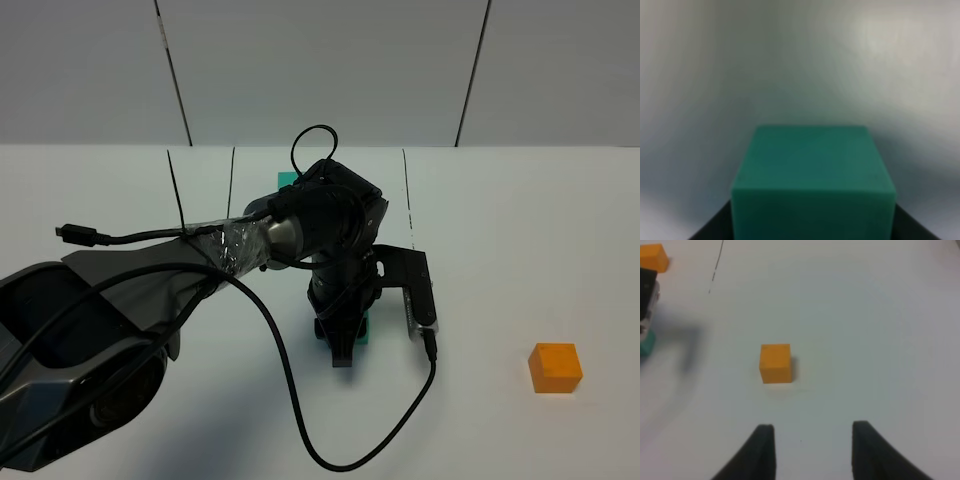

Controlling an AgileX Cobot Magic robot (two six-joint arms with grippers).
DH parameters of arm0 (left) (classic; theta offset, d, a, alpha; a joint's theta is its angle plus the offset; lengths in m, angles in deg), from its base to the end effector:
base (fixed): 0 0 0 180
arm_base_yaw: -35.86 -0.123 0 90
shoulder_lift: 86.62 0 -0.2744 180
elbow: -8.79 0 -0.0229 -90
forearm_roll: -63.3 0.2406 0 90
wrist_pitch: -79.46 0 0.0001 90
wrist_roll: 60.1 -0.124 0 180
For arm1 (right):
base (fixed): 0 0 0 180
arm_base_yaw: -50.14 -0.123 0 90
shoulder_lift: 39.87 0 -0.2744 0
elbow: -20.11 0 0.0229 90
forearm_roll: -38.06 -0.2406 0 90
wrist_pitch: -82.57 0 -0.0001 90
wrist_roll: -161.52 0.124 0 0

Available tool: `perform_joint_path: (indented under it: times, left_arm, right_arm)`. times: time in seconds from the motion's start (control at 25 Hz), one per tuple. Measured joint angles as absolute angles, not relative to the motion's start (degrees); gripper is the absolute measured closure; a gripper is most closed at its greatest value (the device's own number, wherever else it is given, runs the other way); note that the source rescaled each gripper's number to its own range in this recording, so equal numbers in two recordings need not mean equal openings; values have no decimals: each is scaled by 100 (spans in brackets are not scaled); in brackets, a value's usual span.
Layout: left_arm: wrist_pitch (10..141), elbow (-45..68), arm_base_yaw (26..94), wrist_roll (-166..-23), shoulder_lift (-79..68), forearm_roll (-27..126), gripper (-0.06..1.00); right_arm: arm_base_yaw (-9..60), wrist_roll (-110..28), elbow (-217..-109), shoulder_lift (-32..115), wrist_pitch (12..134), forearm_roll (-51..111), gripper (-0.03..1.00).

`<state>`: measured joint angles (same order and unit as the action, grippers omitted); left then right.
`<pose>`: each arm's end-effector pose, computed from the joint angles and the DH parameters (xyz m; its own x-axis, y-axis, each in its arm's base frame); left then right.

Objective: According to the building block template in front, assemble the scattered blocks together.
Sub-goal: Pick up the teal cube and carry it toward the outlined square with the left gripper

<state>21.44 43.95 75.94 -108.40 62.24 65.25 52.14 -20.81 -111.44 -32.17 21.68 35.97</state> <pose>0.3712 -0.3077 0.0665 -0.0076 0.9973 -0.0724 0.9916 0.0169 0.1280 0.0256 0.0031 0.2564 -0.4541 -0.0071 -0.8909 -0.0039 1.0000 -0.0059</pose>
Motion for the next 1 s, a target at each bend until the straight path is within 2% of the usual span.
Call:
perform_joint_path:
  times: [0.24,0.28,0.36,0.48,0.56,0.6,0.64,0.72,1.0]
  left_arm:
    - [2120,4395,7594,-10840,6224,6525,94]
    - [2098,4402,7594,-10840,6228,6525,91]
    - [2114,4407,7594,-10828,6228,6545,76]
    - [2042,4420,7594,-10760,6228,6551,37]
    - [1958,4432,7594,-10658,6228,6563,15]
    - [1919,4432,7594,-10588,6230,6578,6]
    - [1897,4432,7594,-10501,6230,6626,0]
    - [1841,4432,7594,-10274,6230,6727,-5]
    - [1507,4365,7637,-9629,6120,7109,-6]
  right_arm:
    - [5214,-2081,-11144,-3217,2168,3597,97]
    - [5214,-2081,-11144,-3217,2168,3597,97]
    - [5214,-2081,-11144,-3217,2168,3597,97]
    - [5214,-2081,-11144,-3217,2168,3597,97]
    - [5214,-2081,-11144,-3217,2168,3597,97]
    - [5214,-2081,-11144,-3217,2168,3597,97]
    - [5214,-2081,-11144,-3217,2168,3597,97]
    - [5214,-2081,-11144,-3217,2168,3597,97]
    - [5214,-2081,-11144,-3217,2168,3597,97]
